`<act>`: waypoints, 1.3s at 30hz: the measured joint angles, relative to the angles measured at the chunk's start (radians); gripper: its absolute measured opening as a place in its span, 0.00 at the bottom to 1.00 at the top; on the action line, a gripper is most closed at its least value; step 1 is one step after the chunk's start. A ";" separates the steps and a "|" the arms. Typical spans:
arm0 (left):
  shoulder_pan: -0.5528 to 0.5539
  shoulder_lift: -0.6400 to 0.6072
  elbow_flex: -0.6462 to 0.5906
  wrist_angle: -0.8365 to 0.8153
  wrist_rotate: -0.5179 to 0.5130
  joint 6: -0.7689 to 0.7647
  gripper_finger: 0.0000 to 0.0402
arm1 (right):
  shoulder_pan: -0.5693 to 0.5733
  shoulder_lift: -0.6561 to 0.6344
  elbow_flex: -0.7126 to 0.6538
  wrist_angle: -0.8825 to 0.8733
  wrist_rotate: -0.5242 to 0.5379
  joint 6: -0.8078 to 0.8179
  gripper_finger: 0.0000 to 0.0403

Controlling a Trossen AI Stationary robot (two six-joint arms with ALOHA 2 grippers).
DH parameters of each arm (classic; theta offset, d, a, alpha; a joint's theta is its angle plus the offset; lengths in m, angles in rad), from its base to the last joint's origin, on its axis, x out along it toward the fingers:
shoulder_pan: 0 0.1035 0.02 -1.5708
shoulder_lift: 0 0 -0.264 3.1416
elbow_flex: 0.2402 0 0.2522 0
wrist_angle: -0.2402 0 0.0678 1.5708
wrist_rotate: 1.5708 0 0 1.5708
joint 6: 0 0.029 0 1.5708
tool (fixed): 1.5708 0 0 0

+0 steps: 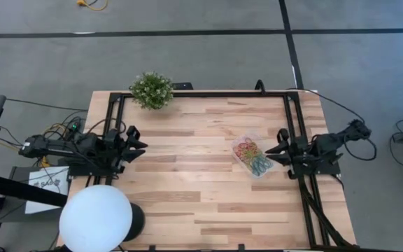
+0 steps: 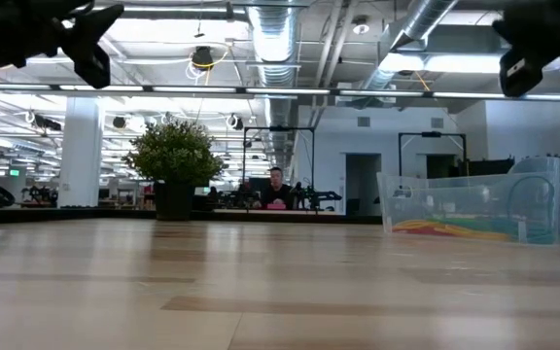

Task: Pick and place items into bin
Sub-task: Return to Home Position

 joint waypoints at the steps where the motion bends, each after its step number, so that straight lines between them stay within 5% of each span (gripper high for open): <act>1: 0.000 -0.001 0.000 0.002 0.001 0.001 0.26 | 0.000 -0.001 -0.003 0.013 0.000 -0.003 0.16; 16: 0.000 -0.061 0.000 -0.022 0.030 0.041 0.26 | 0.000 -0.002 -0.119 0.110 0.005 0.055 0.16; 24: 0.000 -0.164 0.000 -0.217 -0.007 0.022 0.26 | 0.001 0.007 -0.120 0.074 0.026 0.051 0.16; 39: 0.000 -0.166 0.000 -0.387 -0.019 0.131 0.26 | 0.002 0.008 -0.121 0.073 0.023 0.051 0.16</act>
